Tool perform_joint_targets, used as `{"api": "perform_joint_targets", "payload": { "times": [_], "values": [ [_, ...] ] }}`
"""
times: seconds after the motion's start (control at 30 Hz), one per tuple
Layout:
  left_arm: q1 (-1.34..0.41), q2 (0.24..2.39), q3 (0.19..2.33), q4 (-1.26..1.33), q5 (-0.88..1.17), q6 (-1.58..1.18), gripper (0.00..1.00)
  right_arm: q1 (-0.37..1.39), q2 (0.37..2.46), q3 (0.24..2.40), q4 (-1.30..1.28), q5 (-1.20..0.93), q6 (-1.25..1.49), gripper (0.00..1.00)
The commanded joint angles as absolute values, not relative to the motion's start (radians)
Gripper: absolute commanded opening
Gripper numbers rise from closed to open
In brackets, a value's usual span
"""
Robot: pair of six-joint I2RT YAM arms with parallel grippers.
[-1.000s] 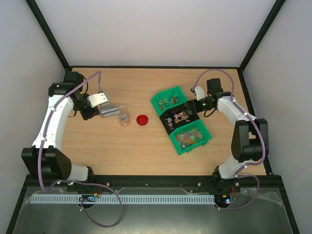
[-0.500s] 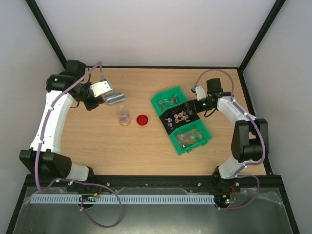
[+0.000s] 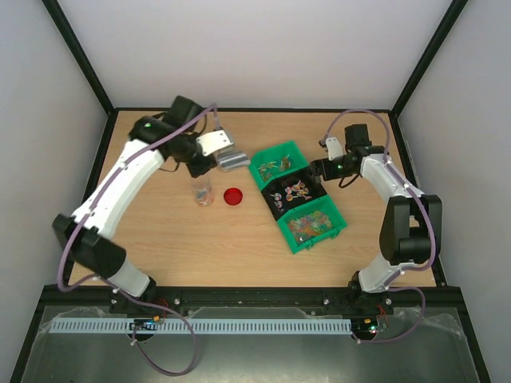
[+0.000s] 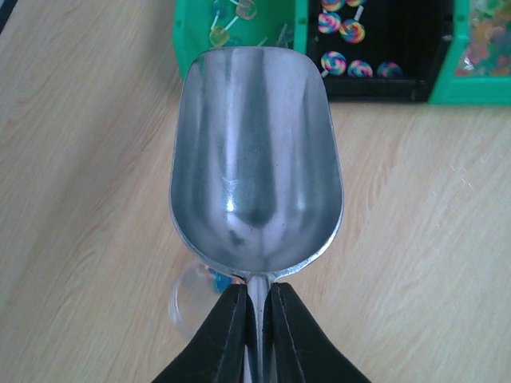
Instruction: Pack the candies
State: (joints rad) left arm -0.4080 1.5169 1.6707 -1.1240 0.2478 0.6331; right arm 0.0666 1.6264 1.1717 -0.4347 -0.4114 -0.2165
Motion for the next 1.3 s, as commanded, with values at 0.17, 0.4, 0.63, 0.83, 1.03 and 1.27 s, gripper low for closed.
{"api": "perform_joint_targets", "payload": {
  "times": [0.17, 0.4, 0.63, 0.83, 1.03, 1.27],
  "values": [
    [-0.531, 1.91, 2.036, -1.225, 0.079, 0.457, 0.02, 0.135, 1.731, 1.236, -0.437, -0.376, -0.199, 0.77],
    [-0.599, 2.033, 2.097, -1.242, -0.015, 0.448, 0.02, 0.172, 1.744, 1.208, -0.408, -0.355, -0.197, 0.62],
    [-0.628, 2.093, 2.129, -1.245, -0.067, 0.425, 0.02, 0.19, 1.739, 1.188, -0.393, -0.351, -0.186, 0.49],
    [-0.627, 2.05, 2.129, -1.2, -0.012, 0.402, 0.02, 0.191, 1.774, 1.203, -0.375, -0.26, -0.156, 0.49],
    [-0.618, 2.011, 2.121, -1.167, 0.008, 0.382, 0.02, 0.229, 1.802, 1.207, -0.365, -0.162, -0.15, 0.43],
    [-0.578, 1.956, 2.104, -1.126, 0.055, 0.359, 0.02, 0.256, 1.806, 1.2, -0.364, -0.125, -0.155, 0.24]
  ]
}}
